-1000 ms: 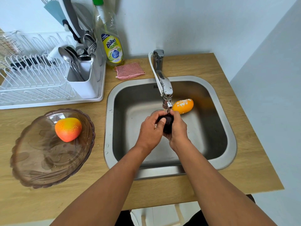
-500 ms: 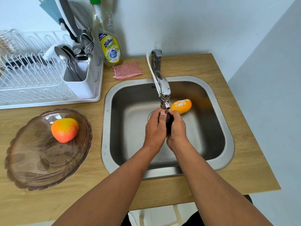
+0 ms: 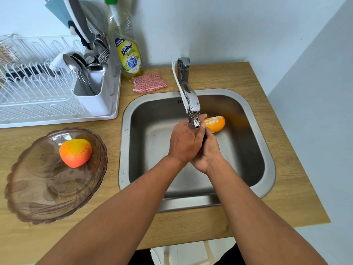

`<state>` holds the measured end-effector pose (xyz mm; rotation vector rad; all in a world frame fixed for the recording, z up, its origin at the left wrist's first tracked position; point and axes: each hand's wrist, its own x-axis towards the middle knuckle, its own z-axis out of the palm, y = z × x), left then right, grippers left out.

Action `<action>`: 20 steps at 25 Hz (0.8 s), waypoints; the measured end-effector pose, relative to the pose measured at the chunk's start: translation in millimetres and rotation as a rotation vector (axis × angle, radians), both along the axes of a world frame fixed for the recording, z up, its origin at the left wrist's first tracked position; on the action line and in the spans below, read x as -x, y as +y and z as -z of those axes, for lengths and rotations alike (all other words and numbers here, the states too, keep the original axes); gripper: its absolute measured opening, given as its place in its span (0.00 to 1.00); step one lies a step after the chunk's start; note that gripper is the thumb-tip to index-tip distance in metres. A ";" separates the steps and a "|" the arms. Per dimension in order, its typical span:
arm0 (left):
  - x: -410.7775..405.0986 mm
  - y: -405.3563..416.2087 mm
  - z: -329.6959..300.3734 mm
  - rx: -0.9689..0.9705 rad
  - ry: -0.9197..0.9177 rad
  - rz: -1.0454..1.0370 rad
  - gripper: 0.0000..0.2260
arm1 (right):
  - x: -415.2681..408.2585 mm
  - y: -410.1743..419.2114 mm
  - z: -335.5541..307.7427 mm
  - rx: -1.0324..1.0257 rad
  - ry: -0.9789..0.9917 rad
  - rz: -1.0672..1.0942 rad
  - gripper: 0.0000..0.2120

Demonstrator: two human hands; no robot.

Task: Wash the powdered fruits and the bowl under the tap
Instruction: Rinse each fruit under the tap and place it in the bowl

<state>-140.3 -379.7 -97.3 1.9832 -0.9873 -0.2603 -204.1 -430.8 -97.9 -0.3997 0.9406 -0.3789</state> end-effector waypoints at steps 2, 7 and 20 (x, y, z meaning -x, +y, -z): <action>1.7 1.0 1.5 -0.025 -0.032 0.043 0.17 | -0.9 -3.2 1.9 0.017 0.049 0.001 0.16; 9.5 7.1 6.5 0.045 0.347 -0.122 0.15 | -4.7 -1.2 1.6 0.050 0.225 0.057 0.10; 2.2 25.4 5.4 -0.009 0.677 -0.061 0.19 | -9.1 5.1 0.3 0.221 0.305 -0.172 0.15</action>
